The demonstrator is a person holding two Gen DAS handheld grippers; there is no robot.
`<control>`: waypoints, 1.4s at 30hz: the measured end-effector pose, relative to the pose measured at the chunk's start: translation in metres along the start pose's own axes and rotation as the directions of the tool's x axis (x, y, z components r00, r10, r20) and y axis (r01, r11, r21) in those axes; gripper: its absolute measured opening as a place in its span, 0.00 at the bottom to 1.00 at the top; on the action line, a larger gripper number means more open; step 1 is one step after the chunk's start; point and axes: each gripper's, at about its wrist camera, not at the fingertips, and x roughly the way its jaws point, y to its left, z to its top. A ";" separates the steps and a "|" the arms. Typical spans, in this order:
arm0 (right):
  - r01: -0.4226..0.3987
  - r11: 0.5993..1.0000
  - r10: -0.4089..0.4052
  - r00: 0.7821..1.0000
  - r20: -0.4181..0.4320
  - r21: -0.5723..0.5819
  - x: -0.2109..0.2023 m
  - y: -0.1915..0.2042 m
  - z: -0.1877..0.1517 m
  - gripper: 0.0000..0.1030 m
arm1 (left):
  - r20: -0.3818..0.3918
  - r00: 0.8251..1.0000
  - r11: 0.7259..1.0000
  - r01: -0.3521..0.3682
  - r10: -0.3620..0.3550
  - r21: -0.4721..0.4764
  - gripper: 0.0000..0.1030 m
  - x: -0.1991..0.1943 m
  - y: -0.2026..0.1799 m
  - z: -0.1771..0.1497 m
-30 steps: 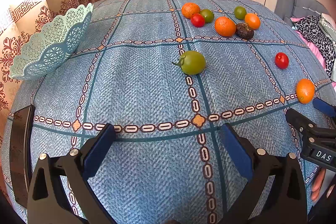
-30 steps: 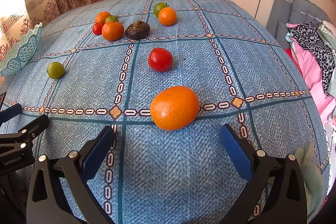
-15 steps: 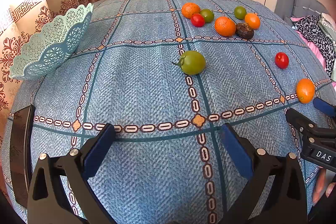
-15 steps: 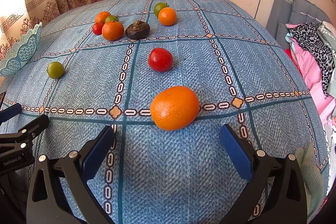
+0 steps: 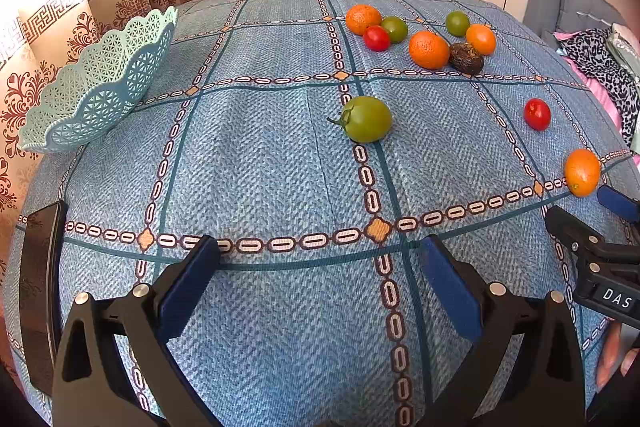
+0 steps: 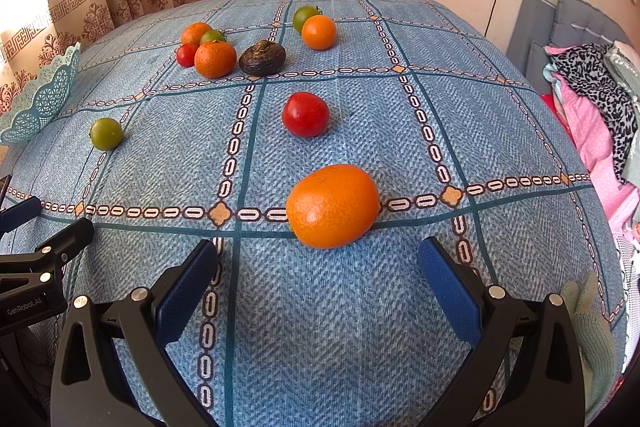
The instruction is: Organize fruits
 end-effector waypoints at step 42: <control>-0.089 0.994 0.077 0.984 0.162 0.067 -0.039 -0.020 0.001 0.95 | 0.054 0.997 0.998 0.058 -0.060 0.036 0.98 -0.017 -0.004 0.018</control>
